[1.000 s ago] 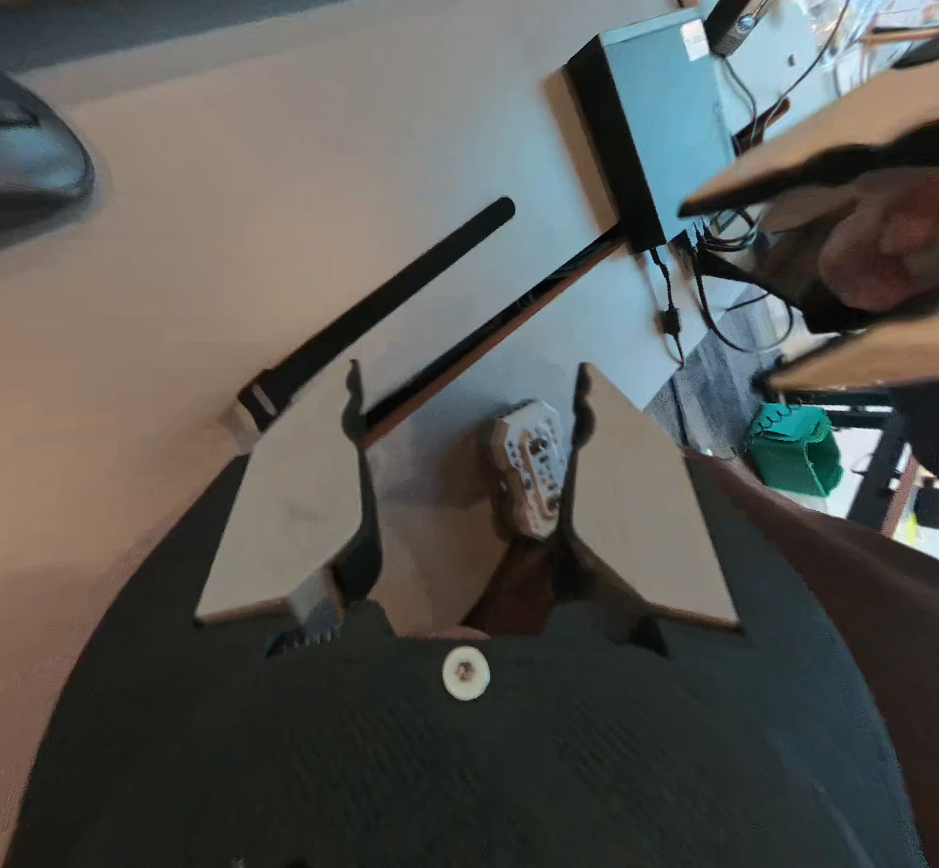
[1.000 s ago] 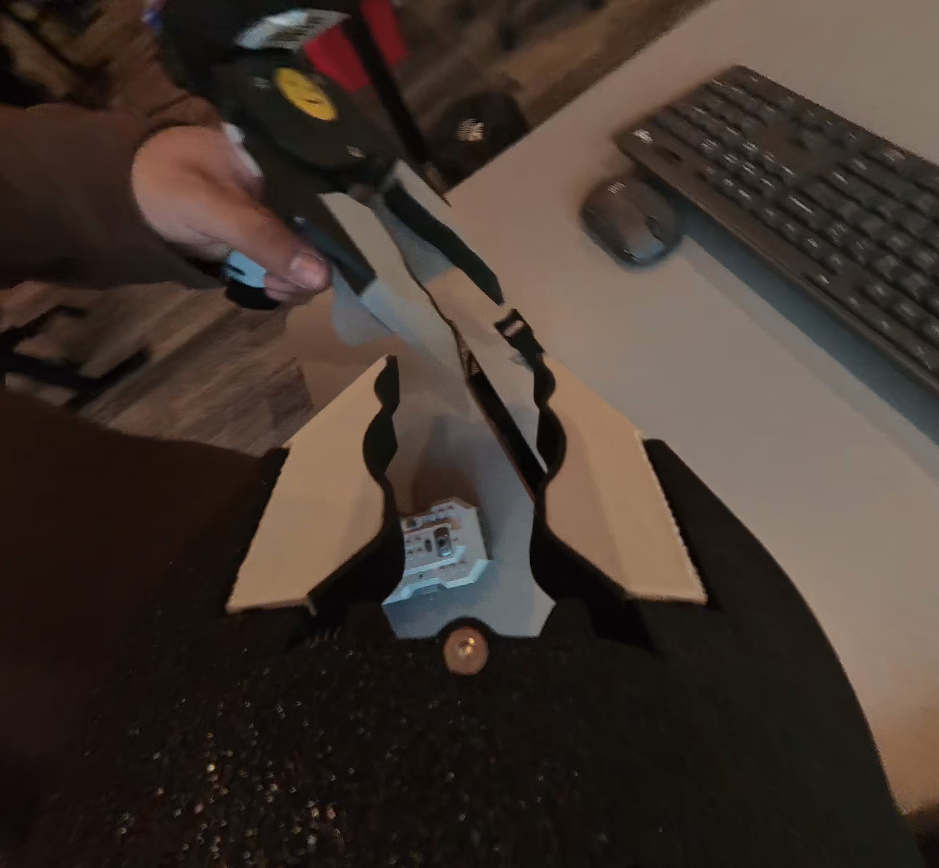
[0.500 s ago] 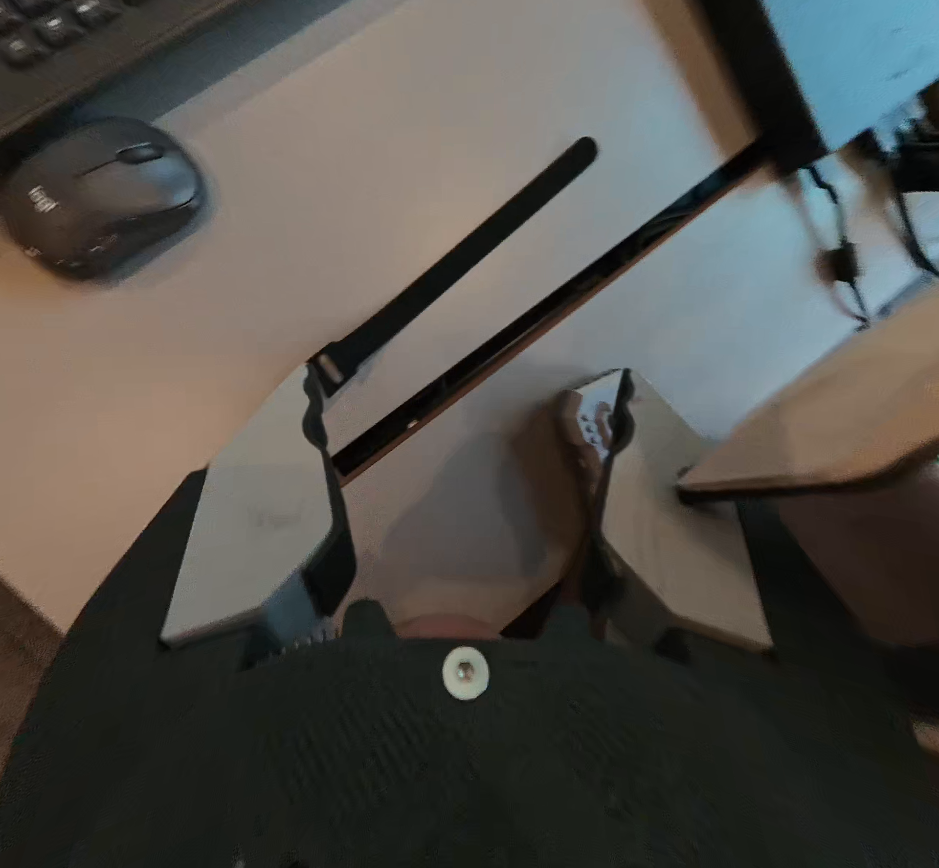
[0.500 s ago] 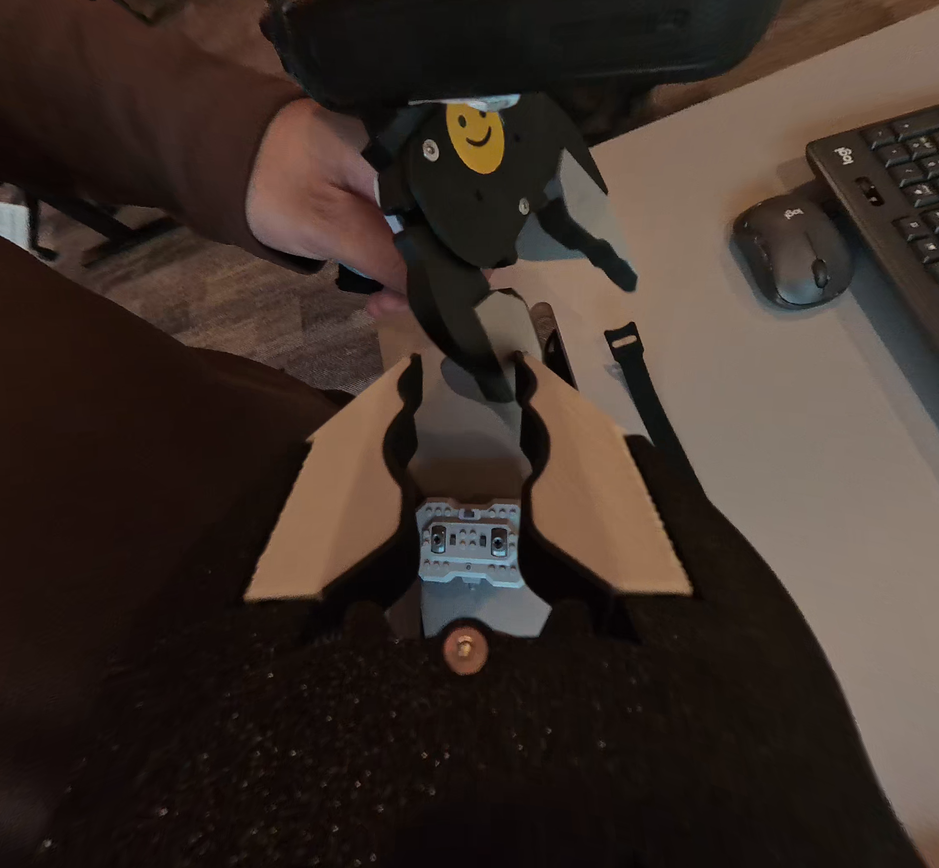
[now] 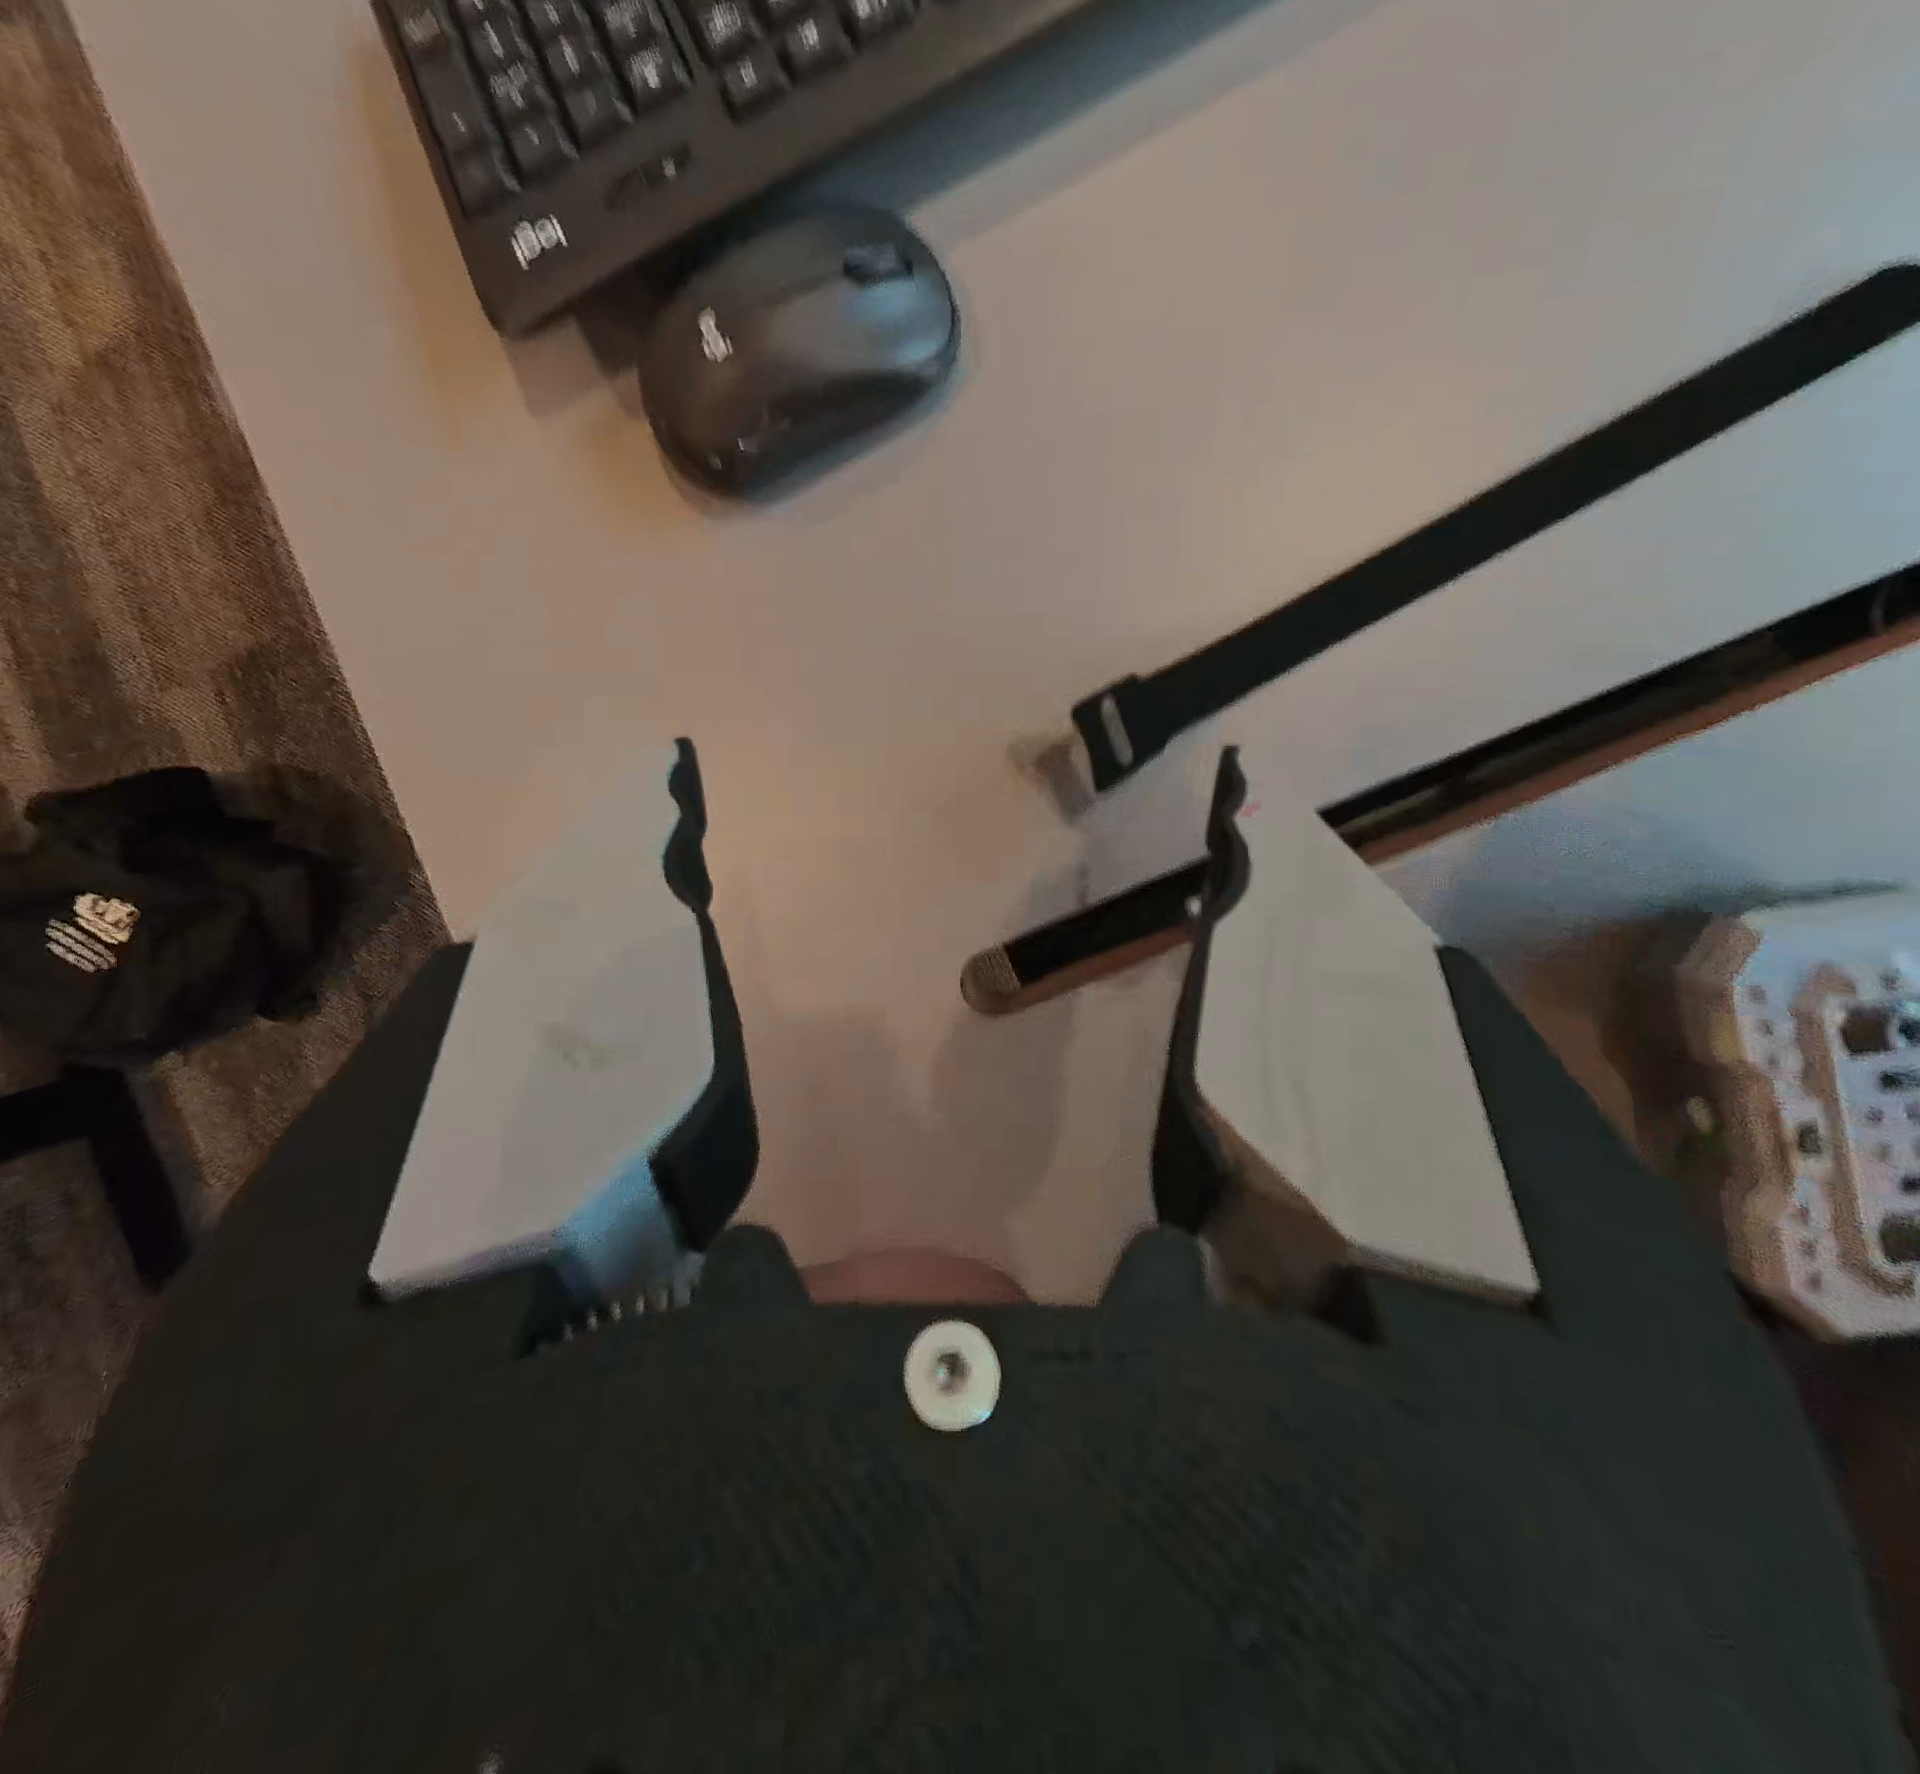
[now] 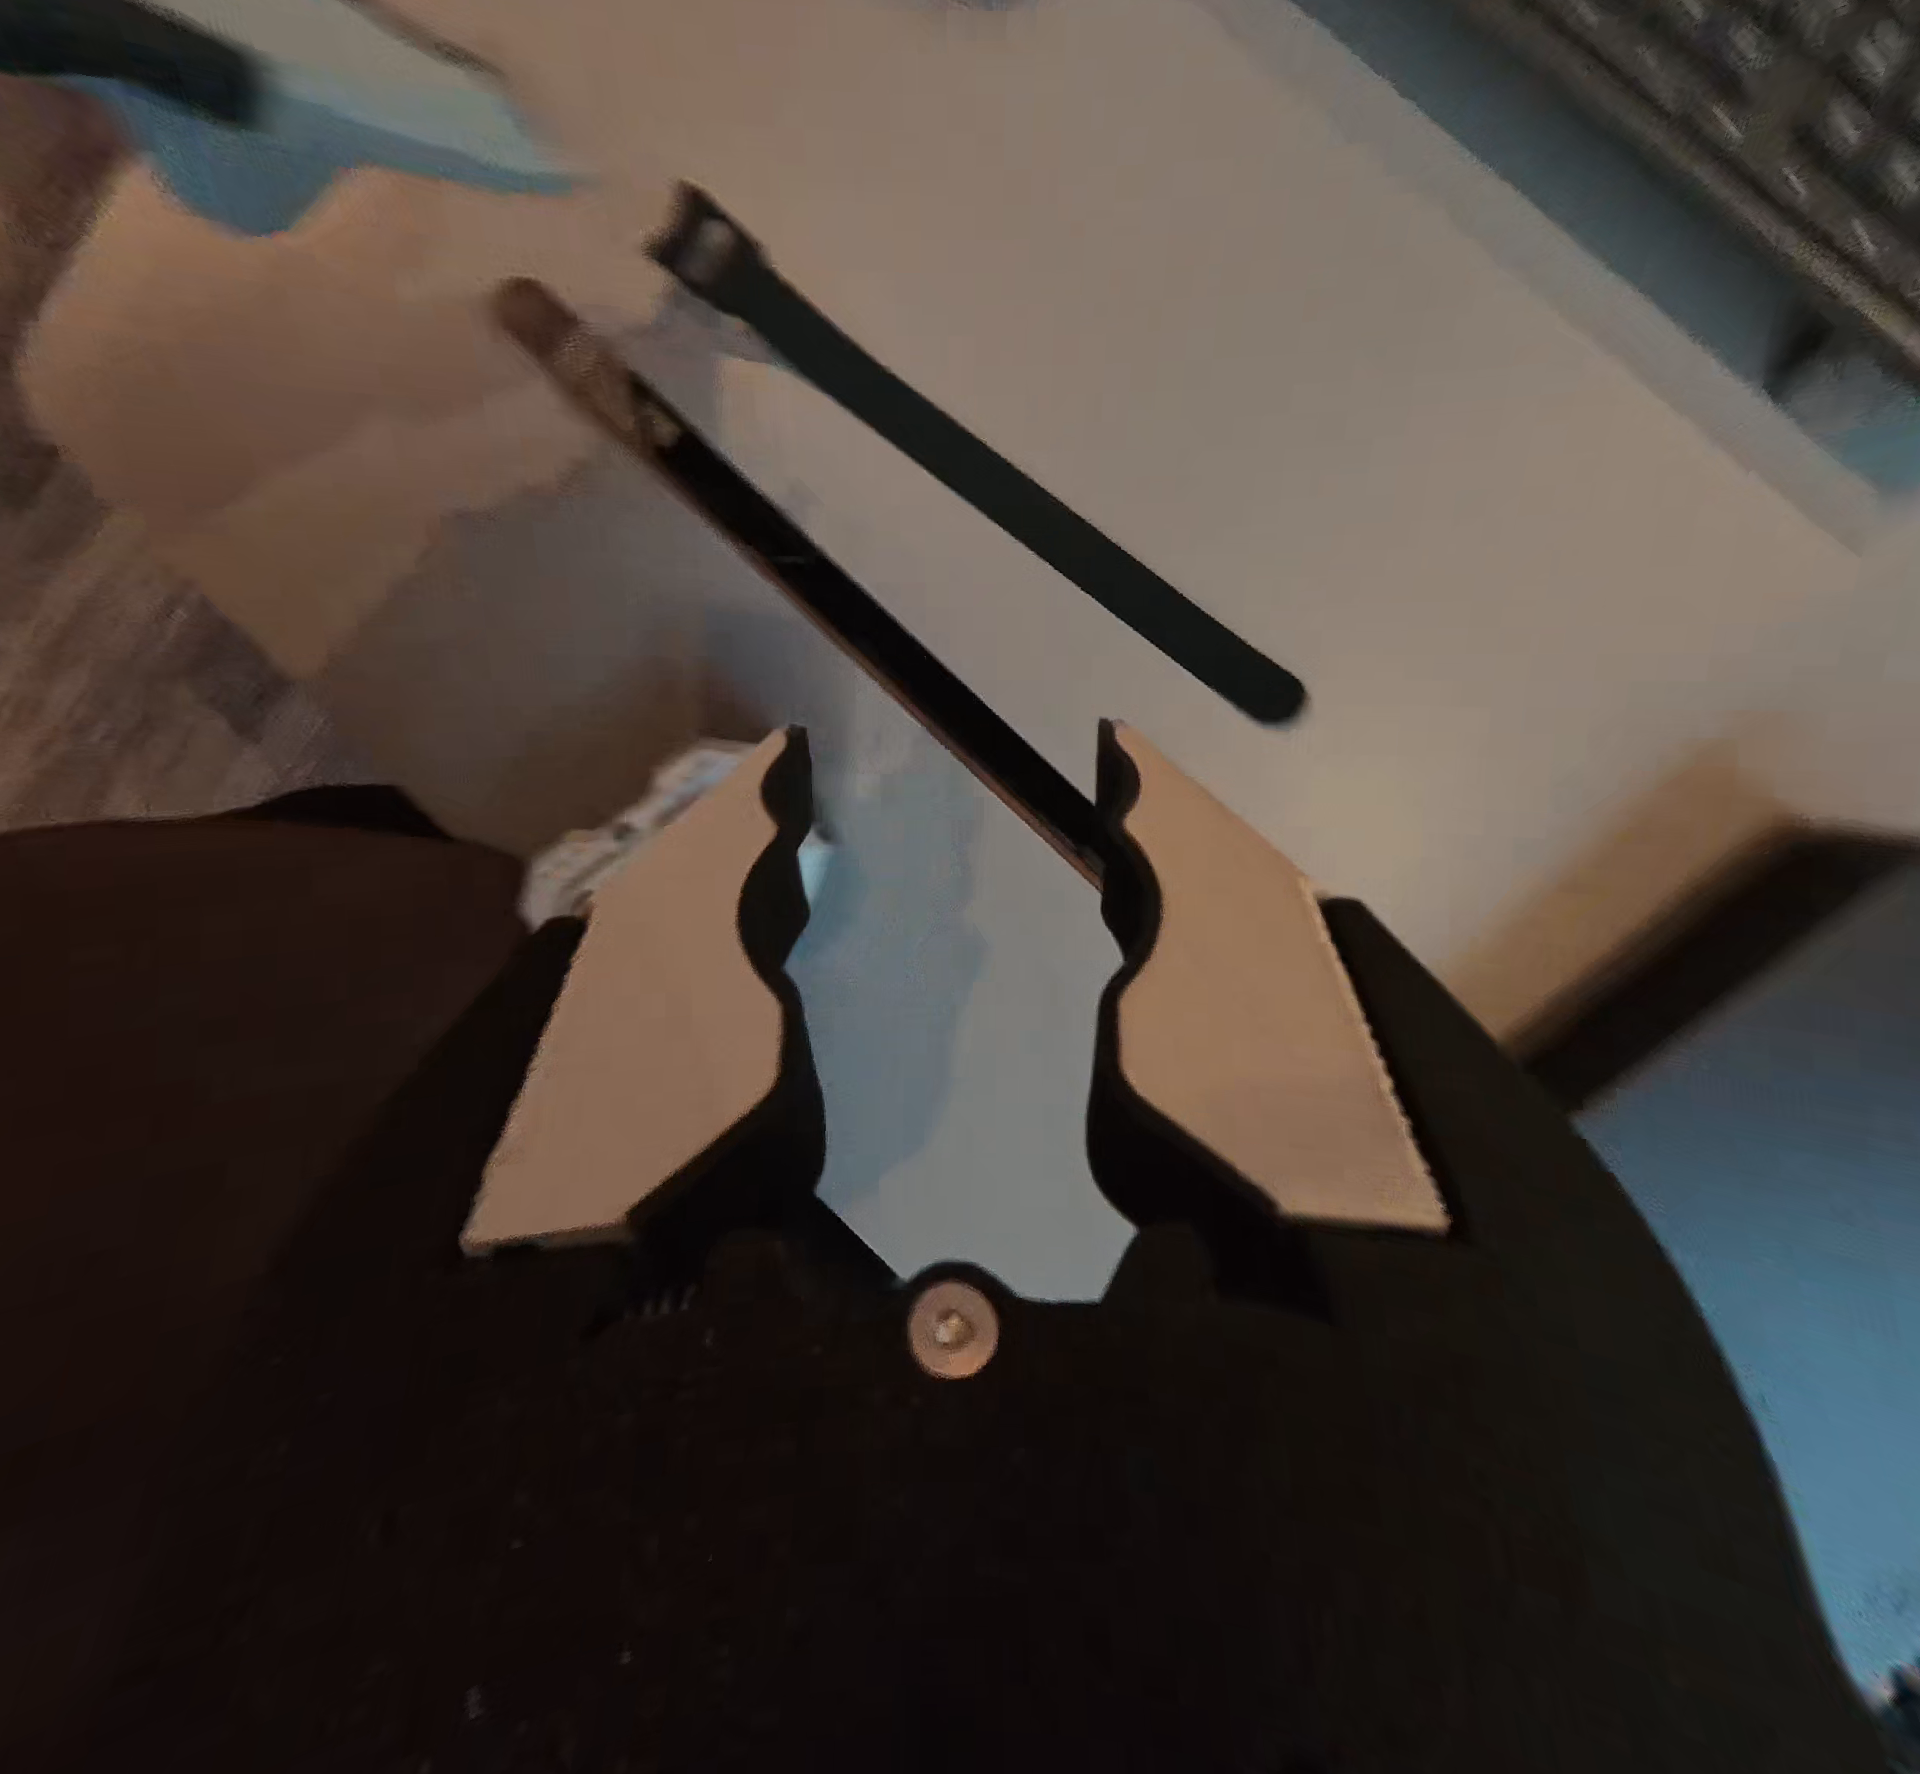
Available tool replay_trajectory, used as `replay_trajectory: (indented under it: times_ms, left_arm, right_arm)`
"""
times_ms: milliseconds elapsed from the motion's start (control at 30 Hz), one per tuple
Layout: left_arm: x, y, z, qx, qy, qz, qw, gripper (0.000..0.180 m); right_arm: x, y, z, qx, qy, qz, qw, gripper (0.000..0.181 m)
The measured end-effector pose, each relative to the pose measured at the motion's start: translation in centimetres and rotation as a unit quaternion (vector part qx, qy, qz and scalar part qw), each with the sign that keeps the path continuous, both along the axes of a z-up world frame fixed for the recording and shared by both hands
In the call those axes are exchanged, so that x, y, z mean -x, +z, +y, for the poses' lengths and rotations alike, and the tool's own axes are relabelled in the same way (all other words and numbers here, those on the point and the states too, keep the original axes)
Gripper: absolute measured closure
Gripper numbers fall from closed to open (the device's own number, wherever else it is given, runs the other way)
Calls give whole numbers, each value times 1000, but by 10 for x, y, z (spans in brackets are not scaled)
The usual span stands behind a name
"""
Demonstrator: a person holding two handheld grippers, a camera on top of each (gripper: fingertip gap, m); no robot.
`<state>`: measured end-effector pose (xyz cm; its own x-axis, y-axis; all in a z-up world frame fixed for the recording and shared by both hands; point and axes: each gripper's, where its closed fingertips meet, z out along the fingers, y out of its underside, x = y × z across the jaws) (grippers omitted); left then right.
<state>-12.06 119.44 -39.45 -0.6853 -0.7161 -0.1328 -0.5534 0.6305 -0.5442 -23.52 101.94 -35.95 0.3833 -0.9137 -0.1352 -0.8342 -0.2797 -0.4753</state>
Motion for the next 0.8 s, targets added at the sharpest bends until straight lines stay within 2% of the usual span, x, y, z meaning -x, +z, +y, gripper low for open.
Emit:
replay_trajectory:
  times_ms: [100, 167, 300, 467, 600, 800]
  left_arm:
    - [15, -17, 17, -16, -8, 26, 999, 86]
    - [21, -25, 23, -25, -17, 35, 999, 87]
    - [29, -30, 14, -1, -48, 50, 998, 124]
    - [29, -53, 0, 6, -60, 112, 992, 119]
    - [19, -64, -3, 6, -46, 127, 991, 118]
    - [18, -81, -14, 17, -43, 161, 986, 118]
  right_arm:
    - [10, -16, -53, 19, -82, -5, 996, 141]
    - [17, -24, -80, 34, -123, -11, 992, 141]
    - [13, -35, -104, 22, -168, -17, 985, 135]
    - [1, -42, -94, -39, -167, 2, 985, 130]
    - [11, -39, -50, -108, -146, 20, 983, 129]
    - [60, -62, 41, -139, -35, 86, 986, 117]
